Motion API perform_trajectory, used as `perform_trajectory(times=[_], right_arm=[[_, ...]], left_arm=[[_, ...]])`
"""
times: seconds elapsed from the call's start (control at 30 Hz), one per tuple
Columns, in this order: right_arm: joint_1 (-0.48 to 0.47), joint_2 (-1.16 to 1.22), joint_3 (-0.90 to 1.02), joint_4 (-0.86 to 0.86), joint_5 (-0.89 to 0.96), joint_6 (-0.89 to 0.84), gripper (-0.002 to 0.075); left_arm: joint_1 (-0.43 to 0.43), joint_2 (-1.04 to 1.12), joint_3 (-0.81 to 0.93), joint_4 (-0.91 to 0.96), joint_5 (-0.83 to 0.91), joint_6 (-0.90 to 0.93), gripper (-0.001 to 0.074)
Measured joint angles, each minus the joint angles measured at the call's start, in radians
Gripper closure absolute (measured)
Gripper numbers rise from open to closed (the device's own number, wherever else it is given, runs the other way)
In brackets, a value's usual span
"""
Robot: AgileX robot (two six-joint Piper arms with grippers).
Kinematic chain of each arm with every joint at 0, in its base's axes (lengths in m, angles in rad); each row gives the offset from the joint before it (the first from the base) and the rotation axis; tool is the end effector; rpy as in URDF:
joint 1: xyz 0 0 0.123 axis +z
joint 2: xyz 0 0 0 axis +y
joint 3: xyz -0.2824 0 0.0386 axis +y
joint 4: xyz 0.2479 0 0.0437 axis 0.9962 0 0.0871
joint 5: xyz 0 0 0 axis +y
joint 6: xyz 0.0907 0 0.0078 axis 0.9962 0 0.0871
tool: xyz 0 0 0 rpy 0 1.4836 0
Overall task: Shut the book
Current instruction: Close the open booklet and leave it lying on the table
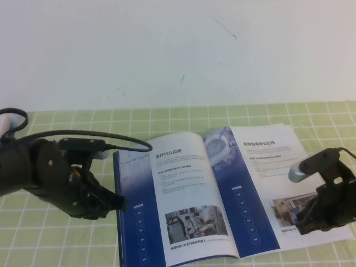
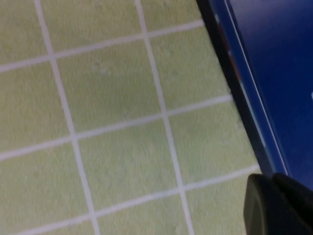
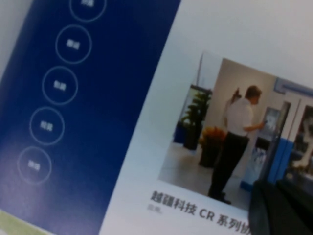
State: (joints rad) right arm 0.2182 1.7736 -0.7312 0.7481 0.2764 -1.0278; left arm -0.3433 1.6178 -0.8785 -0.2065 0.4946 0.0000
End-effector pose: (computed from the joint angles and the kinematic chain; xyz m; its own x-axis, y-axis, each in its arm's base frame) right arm 0.2824 0.0800 0.1177 -0.7715 -0.4675 -0.4316 -0.5361 0.8430 0.0451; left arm 0.2817 -0.1101 0.1862 -0.9083 0.1330 -0.3966 0.2123 0.9635 -0.1630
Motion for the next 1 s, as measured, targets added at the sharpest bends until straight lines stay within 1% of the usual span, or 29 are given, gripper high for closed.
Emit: perform_trajectory(times=[0.3,0.57,0.9,1.0], right_arm=[[0.0,0.03,-0.017,0.036,0.0,-0.002,0.0729],[0.0,0.03,-0.017,0.036,0.0,0.01,0.0729],[0.0,0.03,-0.017,0.042,0.0,0.011,0.0729],[0.0,0.03,-0.017,0.05,0.0,0.011,0.0729]], left_arm=[[-0.002,0.181,-0.133,0.063,0.025,-0.039,0.0738],[-0.011,0.252,-0.21,0.086,0.069,-0.056,0.0738],[-0.11,0.298,-0.281,0.113,0.093,-0.057,0.0737],[-0.136,0.308,-0.305,0.063,0.102,-0.057,0.0737]])
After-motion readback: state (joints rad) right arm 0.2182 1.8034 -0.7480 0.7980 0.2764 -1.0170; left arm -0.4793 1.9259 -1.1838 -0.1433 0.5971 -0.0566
